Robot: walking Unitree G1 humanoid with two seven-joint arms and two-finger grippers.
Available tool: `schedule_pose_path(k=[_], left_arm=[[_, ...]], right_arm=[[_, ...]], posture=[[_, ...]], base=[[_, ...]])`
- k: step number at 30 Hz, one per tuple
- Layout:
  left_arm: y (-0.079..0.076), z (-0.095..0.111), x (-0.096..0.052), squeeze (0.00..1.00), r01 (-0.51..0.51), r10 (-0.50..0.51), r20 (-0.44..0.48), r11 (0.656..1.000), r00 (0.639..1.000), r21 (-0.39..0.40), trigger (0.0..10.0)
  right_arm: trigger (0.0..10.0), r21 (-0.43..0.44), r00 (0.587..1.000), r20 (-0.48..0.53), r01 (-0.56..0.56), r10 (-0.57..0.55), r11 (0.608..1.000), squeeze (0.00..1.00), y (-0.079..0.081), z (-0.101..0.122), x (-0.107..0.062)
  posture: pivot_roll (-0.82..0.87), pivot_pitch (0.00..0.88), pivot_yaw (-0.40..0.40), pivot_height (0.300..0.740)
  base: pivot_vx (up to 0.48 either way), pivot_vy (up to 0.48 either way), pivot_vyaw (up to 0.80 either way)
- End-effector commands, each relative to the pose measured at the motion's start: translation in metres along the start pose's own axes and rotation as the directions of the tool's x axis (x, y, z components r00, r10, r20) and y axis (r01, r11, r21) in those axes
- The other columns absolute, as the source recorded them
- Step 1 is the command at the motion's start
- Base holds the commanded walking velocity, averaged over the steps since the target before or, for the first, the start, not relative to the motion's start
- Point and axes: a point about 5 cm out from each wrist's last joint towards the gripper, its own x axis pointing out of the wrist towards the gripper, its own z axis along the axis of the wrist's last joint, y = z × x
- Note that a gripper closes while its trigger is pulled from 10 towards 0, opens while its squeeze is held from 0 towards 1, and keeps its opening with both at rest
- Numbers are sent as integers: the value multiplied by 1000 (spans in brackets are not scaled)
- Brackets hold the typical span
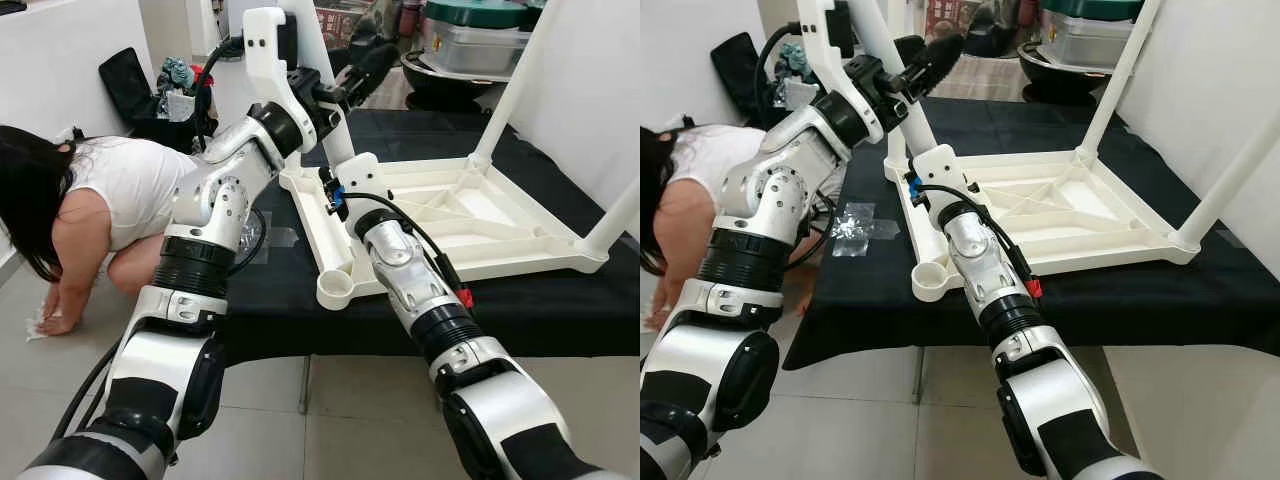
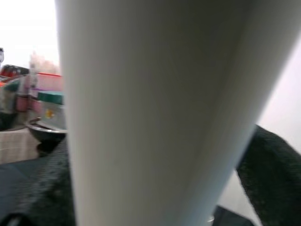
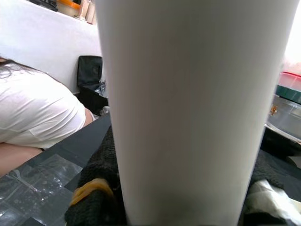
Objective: Building children table
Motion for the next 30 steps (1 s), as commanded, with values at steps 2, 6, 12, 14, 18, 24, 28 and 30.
schedule_pose_path(k=[2, 6, 12, 14, 18, 24, 28, 30], left_arm=[[3, -3, -1, 1000, -16, 16, -26, 999, 1000, 29, 10000], [13, -11, -10, 0, -35, 45, -85, 992, 995, 118, 10000], [29, -15, -27, 0, -25, 85, -169, 943, 982, 333, 10000], [31, -15, -29, 0, -25, 92, -174, 935, 980, 354, 10000], [29, -9, -33, 0, -14, 77, -154, 927, 985, 376, 10000], [19, -3, -35, 0, 9, 38, -120, 929, 992, 371, 10000], [9, 3, -36, 0, 6, 24, -76, 926, 997, 377, 10000], [5, 1, -39, 0, 24, 11, -86, 919, 996, 395, 10000]], right_arm=[[0, 2, 999, 36, -5, 4, 1000, 0, 0, 8, 2], [0, 6, 998, 61, 14, -15, 1000, 0, -5, 11, 2], [0, 27, 995, 80, 60, -62, 998, 0, -15, 16, 3], [0, 31, 994, 81, 67, -70, 997, 0, -17, 17, 3], [0, 44, 991, 79, 107, -110, 993, 0, -27, 19, 5], [0, 57, 986, 82, 143, -147, 988, 0, -37, 24, 8], [0, 55, 981, 93, 163, -168, 985, 0, -43, 28, 10], [0, 68, 977, 97, 187, -193, 980, 0, -48, 30, 11]], posture=[[128, 48, -105, 740], [127, 44, -104, 740], [128, 45, -104, 740], [128, 45, -104, 740], [129, 46, -104, 740], [124, 47, -107, 740], [126, 48, -110, 740], [124, 49, -110, 740]], base=[[0, 0, 0], [0, 0, 0], [0, 0, 0], [0, 0, 0], [0, 0, 0], [0, 0, 0], [0, 0, 0], [0, 0, 0]])
